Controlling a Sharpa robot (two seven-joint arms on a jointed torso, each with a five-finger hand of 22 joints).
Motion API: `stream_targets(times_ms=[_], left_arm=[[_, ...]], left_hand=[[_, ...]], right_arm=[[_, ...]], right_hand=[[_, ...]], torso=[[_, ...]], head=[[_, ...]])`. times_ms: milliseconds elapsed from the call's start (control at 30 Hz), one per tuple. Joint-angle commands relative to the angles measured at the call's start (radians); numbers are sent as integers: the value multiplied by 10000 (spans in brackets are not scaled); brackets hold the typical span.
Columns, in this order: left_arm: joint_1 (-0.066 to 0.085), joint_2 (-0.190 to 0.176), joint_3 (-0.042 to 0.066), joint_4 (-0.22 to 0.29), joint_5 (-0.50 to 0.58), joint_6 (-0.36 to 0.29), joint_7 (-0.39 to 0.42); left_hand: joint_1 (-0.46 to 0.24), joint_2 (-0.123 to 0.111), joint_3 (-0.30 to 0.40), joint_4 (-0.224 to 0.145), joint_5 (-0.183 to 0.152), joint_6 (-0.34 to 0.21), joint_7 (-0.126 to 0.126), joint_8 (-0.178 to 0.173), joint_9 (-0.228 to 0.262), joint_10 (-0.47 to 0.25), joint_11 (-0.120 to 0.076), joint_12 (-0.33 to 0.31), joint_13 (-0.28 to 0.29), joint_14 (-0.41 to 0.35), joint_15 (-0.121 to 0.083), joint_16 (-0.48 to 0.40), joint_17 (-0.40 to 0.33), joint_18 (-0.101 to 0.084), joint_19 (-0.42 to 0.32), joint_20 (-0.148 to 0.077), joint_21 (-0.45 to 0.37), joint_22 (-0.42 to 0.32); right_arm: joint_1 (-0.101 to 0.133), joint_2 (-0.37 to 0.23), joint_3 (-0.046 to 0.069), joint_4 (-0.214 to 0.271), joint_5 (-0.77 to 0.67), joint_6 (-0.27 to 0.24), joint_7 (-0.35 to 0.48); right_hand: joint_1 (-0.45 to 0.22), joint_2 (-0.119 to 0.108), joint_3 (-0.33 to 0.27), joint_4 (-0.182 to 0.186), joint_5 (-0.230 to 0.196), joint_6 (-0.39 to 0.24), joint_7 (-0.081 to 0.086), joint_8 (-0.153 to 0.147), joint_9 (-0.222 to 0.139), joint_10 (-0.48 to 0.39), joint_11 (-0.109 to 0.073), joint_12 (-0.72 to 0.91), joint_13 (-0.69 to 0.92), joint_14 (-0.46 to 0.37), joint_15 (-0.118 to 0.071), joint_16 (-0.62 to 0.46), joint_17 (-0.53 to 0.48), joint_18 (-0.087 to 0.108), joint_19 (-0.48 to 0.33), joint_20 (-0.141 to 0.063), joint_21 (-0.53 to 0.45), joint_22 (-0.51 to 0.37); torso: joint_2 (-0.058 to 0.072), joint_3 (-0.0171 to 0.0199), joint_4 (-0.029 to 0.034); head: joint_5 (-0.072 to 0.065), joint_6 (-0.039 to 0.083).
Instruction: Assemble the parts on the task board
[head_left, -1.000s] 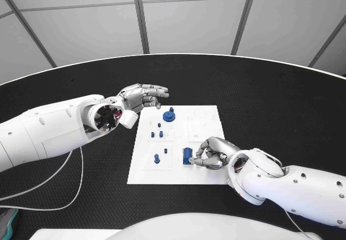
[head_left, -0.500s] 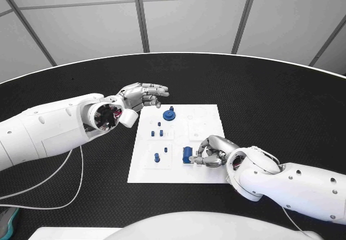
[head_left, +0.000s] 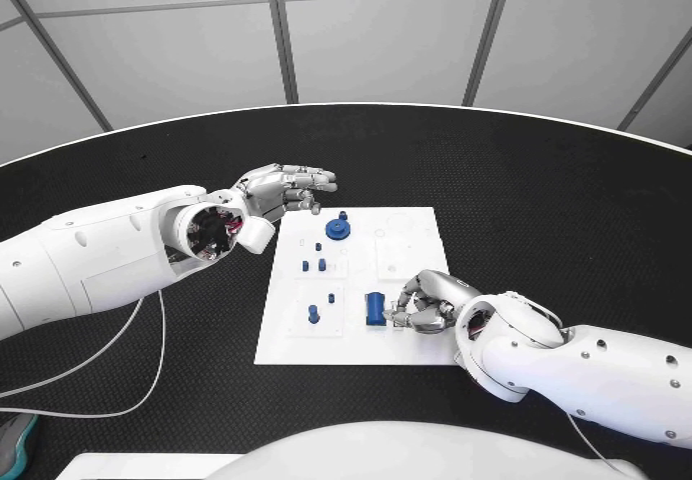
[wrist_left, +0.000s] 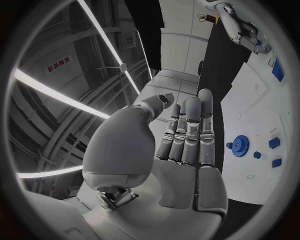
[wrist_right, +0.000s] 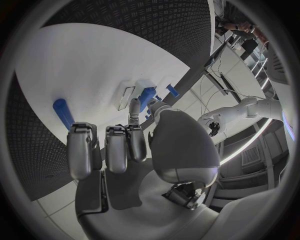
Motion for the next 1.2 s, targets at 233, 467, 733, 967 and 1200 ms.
stream_targets(times_ms=[233, 467, 733, 967, 1200], left_arm=[[0, -25, 0, 10, 0, -8, -4], [0, -28, 0, 14, 0, -8, -6], [0, -23, 0, 1, 0, -5, -2], [-2, -57, -1, -19, 0, 5, 9], [-6, -72, -2, -101, 0, 46, 16]], left_hand=[[-10, 93, 3, 44, 39, -72, 13, 3, -12, -70, 23, 13, -12, -58, -17, -2, -10, 152, -55, 35, -46, -15], [-3, 108, 9, 57, 41, -90, 21, 1, -15, -91, 29, 23, -17, -61, -9, 3, -14, 153, -51, 42, -56, -23], [-3, 108, 9, 57, 41, -90, 21, 1, -15, -91, 29, 23, -17, -61, -9, 3, -14, 153, -51, 42, -56, -23], [-3, 108, 9, 57, 41, -90, 21, 1, -15, -91, 29, 23, -17, -61, -9, 3, -14, 153, -51, 42, -56, -23], [-3, 108, 9, 57, 41, -90, 21, 1, -15, -91, 29, 23, -17, -61, -9, 3, -14, 153, -51, 42, -56, -23]], right_arm=[[0, -55, -3, 92, 0, 82, 73], [0, -115, -5, 144, 0, 65, 123], [0, -514, -8, 364, 0, -276, 174], [1, -1484, -12, 894, -7, -1040, 410], [-2, -2388, -21, 1157, -1070, -1130, 156]], right_hand=[[189, -162, 111, -41, -62, 30, -48, 33, -22, 594, -56, 42, 1935, 928, -100, -13, 2043, -103, 943, -99, 35, 2488], [153, -260, 91, 14, -146, 36, -33, 33, -27, 595, -44, 43, 1939, 929, -93, -12, 2047, -101, 941, -98, 27, 2485], [154, -268, 92, 18, -154, 38, -34, 33, -28, 593, -44, 37, 1936, 930, -92, -10, 2051, -102, 942, -98, 32, 2487], [629, -380, 498, -31, 21, -756, 418, -939, -516, 269, 321, -590, 1521, 900, 194, -71, 1915, -52, 882, 93, -235, 2404], [651, -604, 499, 0, -47, -807, 583, -1338, -698, 137, 472, -842, 1365, 895, 331, -77, 1908, -38, 865, 223, -306, 2385]], torso=[[-4, -6, 5], [-1, -3, 0], [-18, 6, -20], [-34, 17, -74], [-59, 101, -247]], head=[[7, -8], [10, -9], [-44, 33], [-202, 134], [-282, 196]])
